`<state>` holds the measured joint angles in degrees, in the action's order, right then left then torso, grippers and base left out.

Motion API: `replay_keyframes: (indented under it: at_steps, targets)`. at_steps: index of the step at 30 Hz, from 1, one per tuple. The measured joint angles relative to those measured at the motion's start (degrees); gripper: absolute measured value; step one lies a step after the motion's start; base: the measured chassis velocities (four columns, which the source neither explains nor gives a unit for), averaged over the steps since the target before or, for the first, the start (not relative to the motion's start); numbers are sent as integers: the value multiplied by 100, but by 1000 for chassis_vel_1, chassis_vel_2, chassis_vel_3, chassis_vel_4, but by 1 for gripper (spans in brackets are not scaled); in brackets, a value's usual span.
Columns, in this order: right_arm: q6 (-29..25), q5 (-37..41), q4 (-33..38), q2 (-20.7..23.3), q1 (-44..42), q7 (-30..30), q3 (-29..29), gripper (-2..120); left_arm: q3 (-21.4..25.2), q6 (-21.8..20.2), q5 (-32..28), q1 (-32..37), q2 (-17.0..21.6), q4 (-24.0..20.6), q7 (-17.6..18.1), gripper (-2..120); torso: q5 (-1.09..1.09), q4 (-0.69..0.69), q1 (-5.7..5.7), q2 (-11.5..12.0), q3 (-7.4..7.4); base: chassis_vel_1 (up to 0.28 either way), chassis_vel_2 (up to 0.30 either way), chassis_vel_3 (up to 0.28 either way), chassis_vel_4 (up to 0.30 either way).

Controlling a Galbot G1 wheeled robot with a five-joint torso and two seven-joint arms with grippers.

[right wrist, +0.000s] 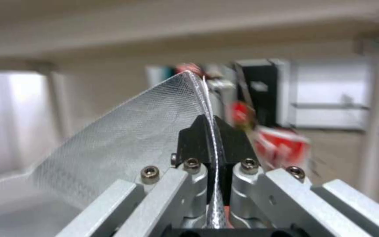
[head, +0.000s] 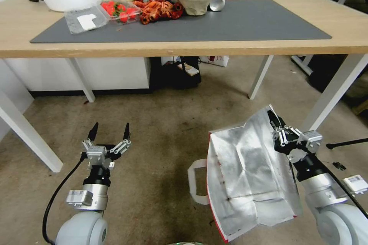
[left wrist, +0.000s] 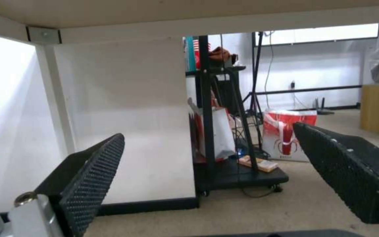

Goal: Pick up the food delivery bag from the floor and place it on the table.

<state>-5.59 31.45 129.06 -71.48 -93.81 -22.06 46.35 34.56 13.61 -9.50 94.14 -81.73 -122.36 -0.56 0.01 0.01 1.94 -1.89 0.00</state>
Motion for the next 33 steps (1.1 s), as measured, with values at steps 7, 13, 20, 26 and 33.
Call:
replay_keyframes:
  at_steps: [7, 13, 20, 26, 33]
  targets:
    - [-113, 662, 125, 217, 2, -419, 57, 0, 1, -56, -94, -31, 55, -43, 22, 97, -2, -1, 0, 0, 0, 0, 0, 0, 0]
    - [71, 1132, 255, 298, -20, -675, 56, 0, 16, -35, -239, -19, 73, -85, -144, 98, 0, -1, 0, 0, 0, 0, 0, 0, 0]
    - [350, 1649, 422, 612, -93, -922, 81, 0, 60, 149, -379, -52, 107, -65, -303, 99, 0, -1, 0, 0, 0, 0, 0, 0, 0]
    - [625, 2493, 565, 908, -16, -1430, 158, 0, 91, 255, -386, -74, 117, -29, -444, 100, -1, 0, 0, 0, 0, 0, 0, 0, 0]
    - [905, 2972, 603, 992, 36, -2013, 319, 0, 147, 354, -354, -111, 138, 12, -564, 100, -1, 0, 0, 0, 0, 0, 0, 0, 0]
